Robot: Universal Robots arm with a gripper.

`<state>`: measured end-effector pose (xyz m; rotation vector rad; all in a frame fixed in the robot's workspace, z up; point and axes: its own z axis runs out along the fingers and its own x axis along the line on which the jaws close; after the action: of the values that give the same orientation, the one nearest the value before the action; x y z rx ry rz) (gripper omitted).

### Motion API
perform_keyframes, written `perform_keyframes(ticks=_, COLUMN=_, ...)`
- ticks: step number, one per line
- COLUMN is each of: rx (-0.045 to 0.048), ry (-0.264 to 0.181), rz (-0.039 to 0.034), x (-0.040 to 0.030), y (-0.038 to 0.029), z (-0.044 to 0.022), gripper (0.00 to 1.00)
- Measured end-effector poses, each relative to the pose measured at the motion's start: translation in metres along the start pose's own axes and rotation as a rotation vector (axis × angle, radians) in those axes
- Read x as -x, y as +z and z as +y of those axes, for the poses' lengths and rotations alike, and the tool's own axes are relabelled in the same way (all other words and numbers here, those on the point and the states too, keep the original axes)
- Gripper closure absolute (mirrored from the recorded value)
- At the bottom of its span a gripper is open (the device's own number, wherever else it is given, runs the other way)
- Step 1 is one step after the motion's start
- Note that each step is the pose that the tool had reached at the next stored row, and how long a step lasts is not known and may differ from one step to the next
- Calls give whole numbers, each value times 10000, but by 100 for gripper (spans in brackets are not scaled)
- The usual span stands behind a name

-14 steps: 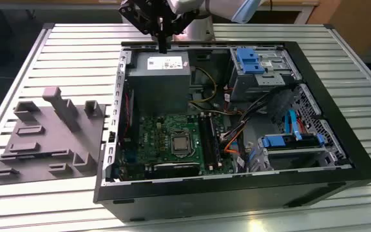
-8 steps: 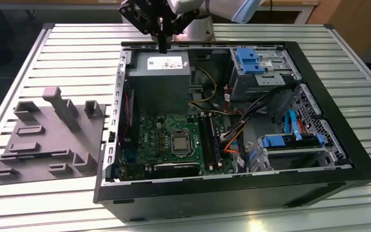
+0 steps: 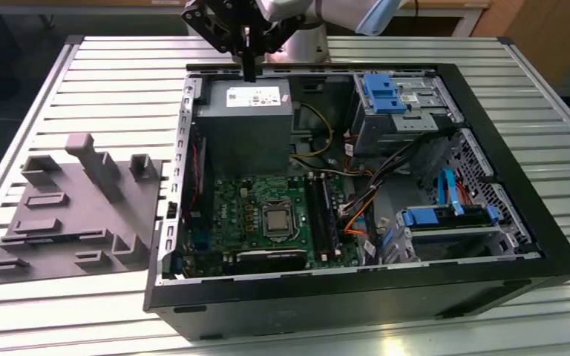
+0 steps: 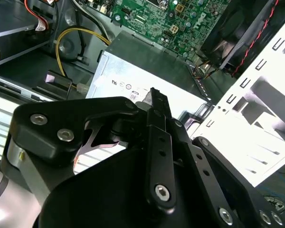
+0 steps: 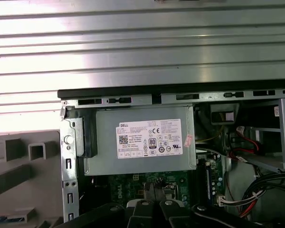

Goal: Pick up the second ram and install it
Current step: 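Reach for the second ram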

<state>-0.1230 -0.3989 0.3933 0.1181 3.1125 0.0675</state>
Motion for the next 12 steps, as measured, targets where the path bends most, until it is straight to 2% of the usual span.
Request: perform_keyframes(ticks=12, rx=0, ry=-2, rz=0, x=-67, y=-2, z=-5, gripper=89)
